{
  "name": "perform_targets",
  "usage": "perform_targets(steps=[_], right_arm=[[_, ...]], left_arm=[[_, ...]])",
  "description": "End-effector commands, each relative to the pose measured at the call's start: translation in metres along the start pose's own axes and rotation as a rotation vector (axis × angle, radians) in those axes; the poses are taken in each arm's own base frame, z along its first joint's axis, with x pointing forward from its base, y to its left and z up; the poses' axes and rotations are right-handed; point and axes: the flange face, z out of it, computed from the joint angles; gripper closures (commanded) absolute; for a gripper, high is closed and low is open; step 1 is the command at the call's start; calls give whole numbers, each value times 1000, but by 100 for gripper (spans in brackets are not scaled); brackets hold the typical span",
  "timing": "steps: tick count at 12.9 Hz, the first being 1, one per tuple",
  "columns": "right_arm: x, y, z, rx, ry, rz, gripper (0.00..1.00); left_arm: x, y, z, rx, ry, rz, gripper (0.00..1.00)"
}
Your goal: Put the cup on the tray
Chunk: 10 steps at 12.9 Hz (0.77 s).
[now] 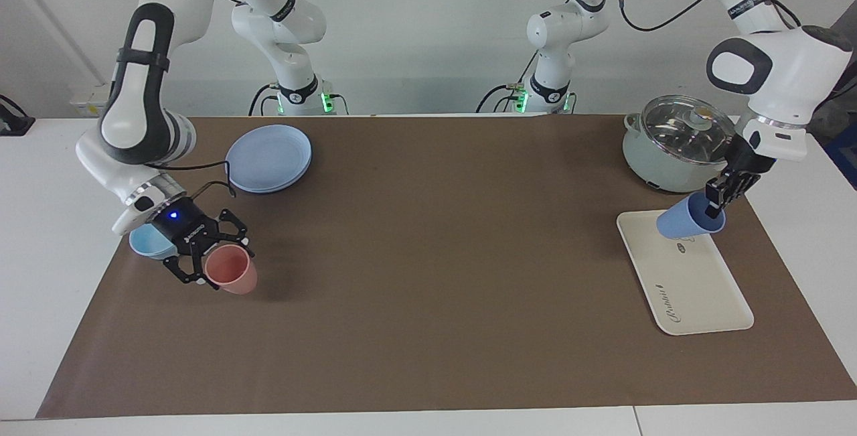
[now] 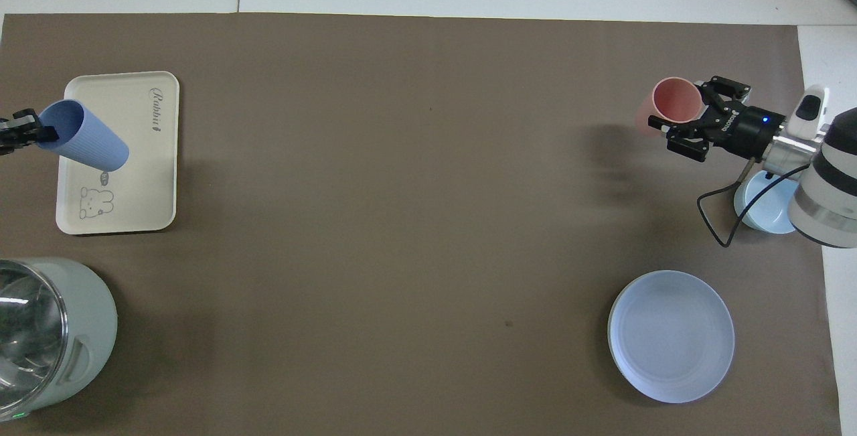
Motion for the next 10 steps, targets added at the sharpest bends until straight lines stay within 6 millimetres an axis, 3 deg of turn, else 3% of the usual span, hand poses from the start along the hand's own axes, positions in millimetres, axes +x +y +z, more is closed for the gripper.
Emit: perform_targets(steps=[1,4,5,6,8,10], right_arm=[[-25,4,14,12,43,-32,100],[-58,3,19,17,72,-66,100],[-59,0,19,22,77,-62,76],[-60,0,18,21,77,-58,3],[-56,-1,17,32,89,-47,0],[-27,-3,6,21,103,14,0]], left_arm=[[10,-17,31,14,65,-5,100],[17,-27,66,16,111,-21,100],[18,-32,75,18,124,-27,100],[18,-34,83,19,134,-30,100],[19,-38,94,23,150,-36,100],[20,-50,96,37,152,-28,100]])
